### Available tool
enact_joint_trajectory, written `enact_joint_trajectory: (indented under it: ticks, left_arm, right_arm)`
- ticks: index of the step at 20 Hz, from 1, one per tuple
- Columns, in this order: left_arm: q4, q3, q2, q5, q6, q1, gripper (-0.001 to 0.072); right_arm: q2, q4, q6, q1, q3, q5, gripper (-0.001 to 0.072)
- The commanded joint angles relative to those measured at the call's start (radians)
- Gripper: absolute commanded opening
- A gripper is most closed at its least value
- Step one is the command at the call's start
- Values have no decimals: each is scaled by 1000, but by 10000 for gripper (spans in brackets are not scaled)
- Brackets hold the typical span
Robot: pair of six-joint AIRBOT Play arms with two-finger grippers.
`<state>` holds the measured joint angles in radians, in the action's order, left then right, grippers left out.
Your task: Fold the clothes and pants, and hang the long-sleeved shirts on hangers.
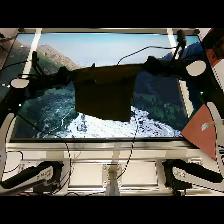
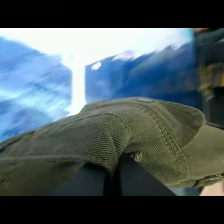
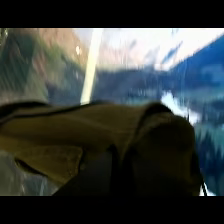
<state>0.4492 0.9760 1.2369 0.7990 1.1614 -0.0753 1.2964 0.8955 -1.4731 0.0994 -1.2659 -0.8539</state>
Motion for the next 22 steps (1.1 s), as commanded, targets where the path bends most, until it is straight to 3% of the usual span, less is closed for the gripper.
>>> enact_joint_trajectory:
  ticks: [1, 4, 7, 11, 21, 22]
  left_arm:
    - [194, 0, 22, 245, 13, -80, 24]
    - [431, -2, 22, 410, 53, -82, 24]
    - [600, -2, 22, 454, 112, -56, 25]
    - [607, -2, 22, 495, 122, -31, 25]
    - [633, -58, 22, 537, 121, 6, 27]
    - [632, -58, 22, 533, 121, 6, 61]
  right_arm:
    - [22, 99, 0, 41, 22, -264, 38]
    - [22, 130, 0, 121, 115, -285, 38]
    - [22, 130, -11, 198, 226, -194, 38]
    - [22, 130, -61, 251, 298, -148, 38]
    - [21, 128, -62, 251, 294, -93, 38]
    - [21, 128, -62, 251, 294, -89, 53]
